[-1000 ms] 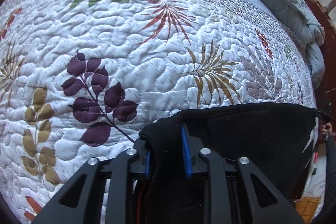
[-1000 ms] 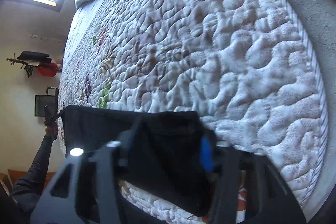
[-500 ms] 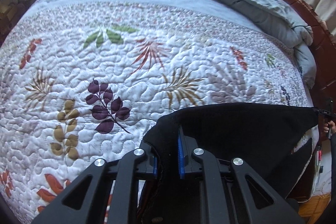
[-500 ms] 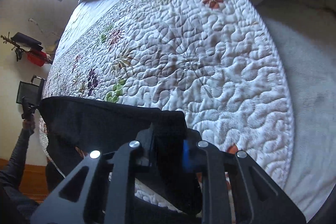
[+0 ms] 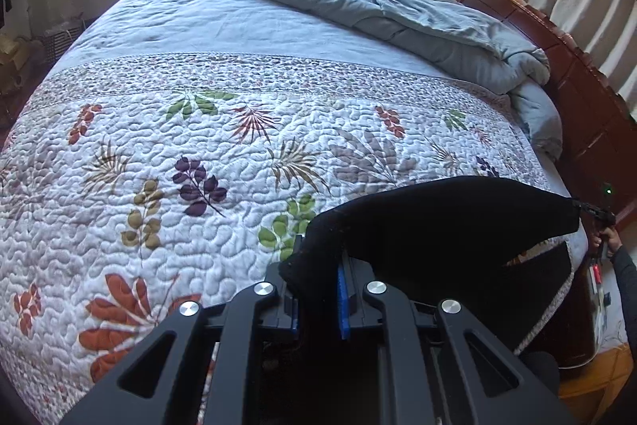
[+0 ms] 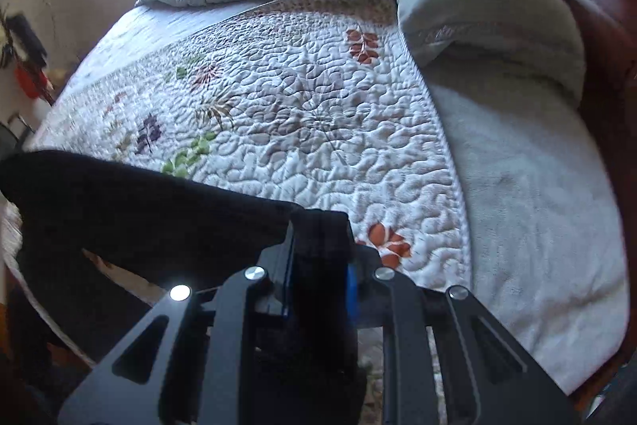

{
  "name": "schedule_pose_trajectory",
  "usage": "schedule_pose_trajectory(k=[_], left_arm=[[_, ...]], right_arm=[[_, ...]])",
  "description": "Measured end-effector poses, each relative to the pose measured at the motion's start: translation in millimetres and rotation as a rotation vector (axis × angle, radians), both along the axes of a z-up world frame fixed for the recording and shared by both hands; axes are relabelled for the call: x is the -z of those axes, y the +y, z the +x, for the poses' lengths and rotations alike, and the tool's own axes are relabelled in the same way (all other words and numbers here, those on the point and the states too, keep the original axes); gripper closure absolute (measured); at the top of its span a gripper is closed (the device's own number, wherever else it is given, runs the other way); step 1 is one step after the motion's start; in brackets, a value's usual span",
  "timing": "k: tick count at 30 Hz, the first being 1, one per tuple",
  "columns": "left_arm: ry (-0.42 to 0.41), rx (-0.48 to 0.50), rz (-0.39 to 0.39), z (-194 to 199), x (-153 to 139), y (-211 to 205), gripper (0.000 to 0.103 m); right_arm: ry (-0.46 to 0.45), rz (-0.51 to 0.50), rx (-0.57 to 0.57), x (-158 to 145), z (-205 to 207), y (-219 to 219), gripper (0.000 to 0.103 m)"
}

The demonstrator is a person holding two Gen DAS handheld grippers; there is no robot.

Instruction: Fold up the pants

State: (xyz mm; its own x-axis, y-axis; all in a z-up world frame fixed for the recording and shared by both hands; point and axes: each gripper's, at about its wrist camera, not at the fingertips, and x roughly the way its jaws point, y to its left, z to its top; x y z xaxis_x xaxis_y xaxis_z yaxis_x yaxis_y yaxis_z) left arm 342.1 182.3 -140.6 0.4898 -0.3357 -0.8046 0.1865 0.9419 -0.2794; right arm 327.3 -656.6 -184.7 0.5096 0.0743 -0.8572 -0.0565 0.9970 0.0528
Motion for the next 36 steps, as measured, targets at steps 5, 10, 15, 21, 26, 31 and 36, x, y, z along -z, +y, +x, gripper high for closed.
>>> schedule_pose_trajectory(k=[5,10,15,21,26,31,36], left_arm=[[-0.004,-0.014,-0.023,-39,3,4,0.089],[0.009,-0.030,-0.026,-77,12,13,0.089],[0.053,-0.042,-0.021,-108,36,20,0.087],[0.144,-0.040,-0.007,-142,82,18,0.085],[0.200,-0.080,0.050,-160,110,18,0.069],[0.212,-0.154,0.130,-189,109,38,0.041],[0.148,-0.272,-0.048,-226,83,61,0.031]], right_arm=[[-0.100,-0.147,0.014,2,-43,17,0.084],[-0.171,-0.287,0.042,11,-91,37,0.084],[-0.220,-0.363,0.091,16,-128,54,0.082],[-0.199,-0.343,0.200,40,-166,58,0.068],[-0.112,-0.273,0.244,57,-194,62,0.059],[-0.035,-0.045,0.322,64,-218,59,0.043],[-0.007,0.286,0.381,63,-237,62,0.032]])
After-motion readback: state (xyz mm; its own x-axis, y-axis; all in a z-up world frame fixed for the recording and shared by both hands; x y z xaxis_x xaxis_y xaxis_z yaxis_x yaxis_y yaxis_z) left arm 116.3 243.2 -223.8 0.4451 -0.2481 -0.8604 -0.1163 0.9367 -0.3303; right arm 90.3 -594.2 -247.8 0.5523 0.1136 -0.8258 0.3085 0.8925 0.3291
